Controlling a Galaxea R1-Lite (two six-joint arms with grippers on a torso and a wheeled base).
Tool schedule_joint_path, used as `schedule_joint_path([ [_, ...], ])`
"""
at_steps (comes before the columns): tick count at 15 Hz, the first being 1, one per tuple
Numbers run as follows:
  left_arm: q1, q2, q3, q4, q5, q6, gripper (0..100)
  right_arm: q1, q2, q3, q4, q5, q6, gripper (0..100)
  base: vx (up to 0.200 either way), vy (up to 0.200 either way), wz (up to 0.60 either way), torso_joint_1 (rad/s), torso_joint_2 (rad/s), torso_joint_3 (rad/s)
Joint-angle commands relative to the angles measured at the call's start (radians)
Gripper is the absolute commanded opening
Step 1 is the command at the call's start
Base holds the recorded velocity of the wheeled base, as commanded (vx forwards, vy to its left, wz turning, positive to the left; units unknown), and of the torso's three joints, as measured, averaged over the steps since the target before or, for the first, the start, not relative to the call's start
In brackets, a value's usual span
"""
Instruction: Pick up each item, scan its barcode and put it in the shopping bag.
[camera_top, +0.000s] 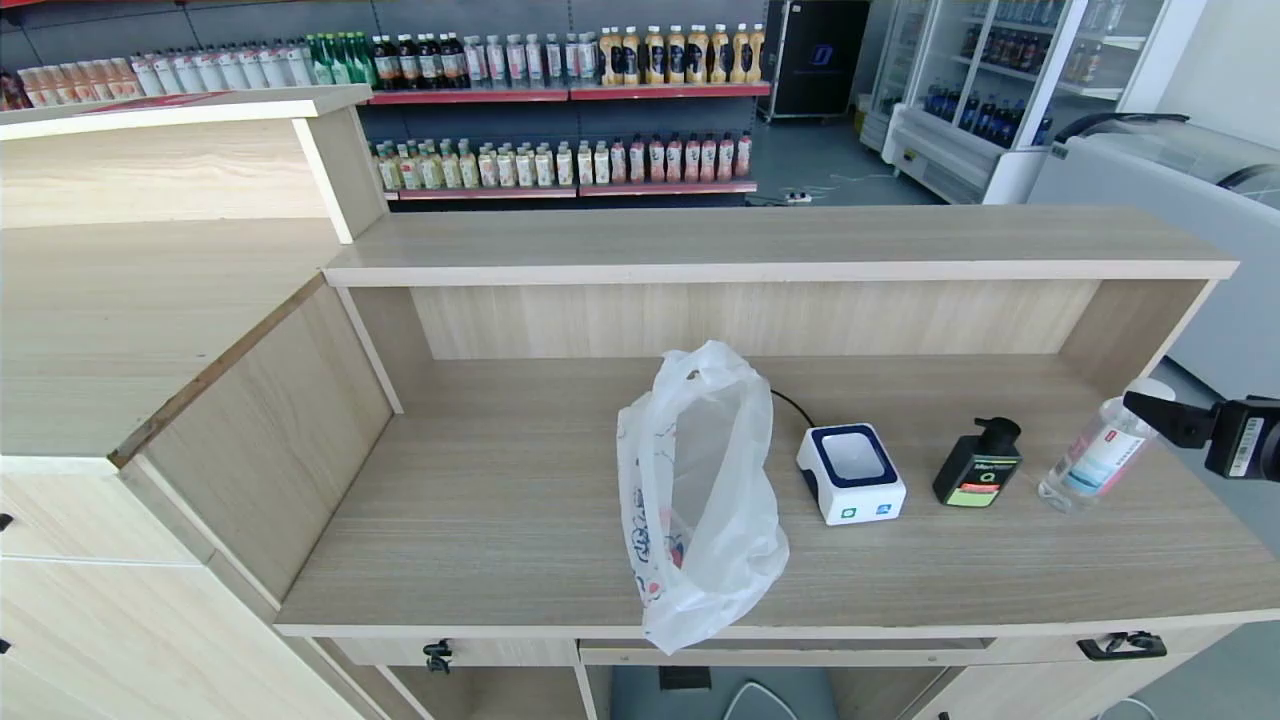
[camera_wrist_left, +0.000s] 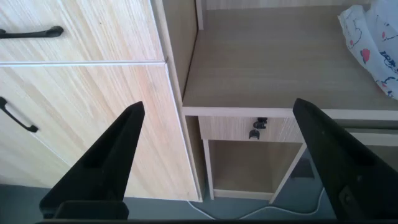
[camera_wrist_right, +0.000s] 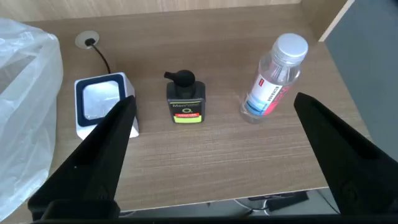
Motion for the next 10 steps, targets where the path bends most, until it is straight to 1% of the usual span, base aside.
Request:
schedule_joint_path([
  [1,0.000,0.000,0.000,0.000,0.000,0.000,100,-0.006,0.066,0.007,0.002,0.000,-0.003,100,0.000,0.000,0.00,0.000,0.00,0.000],
  [3,0.000,0.000,0.000,0.000,0.000,0.000,100,-0.002,0.109,0.030,-0.003,-0.004,-0.005,100,0.000,0.000,0.00,0.000,0.00,0.000],
  [4,0.000,0.000,0.000,0.000,0.000,0.000,100,-0.002,0.121,0.039,-0.010,0.016,-0.003,100,0.000,0.000,0.00,0.000,0.00,0.000],
  [5,0.000,0.000,0.000,0.000,0.000,0.000,100,-0.003,0.134,0.041,-0.018,0.062,-0.008,100,0.000,0.000,0.00,0.000,0.00,0.000],
  [7,0.000,0.000,0.000,0.000,0.000,0.000,100,-0.012,0.172,0.027,-0.049,0.111,-0.037,100,0.000,0.000,0.00,0.000,0.00,0.000],
  [8,0.000,0.000,0.000,0.000,0.000,0.000,100,-0.026,0.223,0.001,-0.067,0.118,-0.055,100,0.000,0.000,0.00,0.000,0.00,0.000],
  [10,0.000,0.000,0.000,0.000,0.000,0.000,100,-0.048,0.292,0.000,-0.107,0.118,-0.108,100,0.000,0.000,0.00,0.000,0.00,0.000],
])
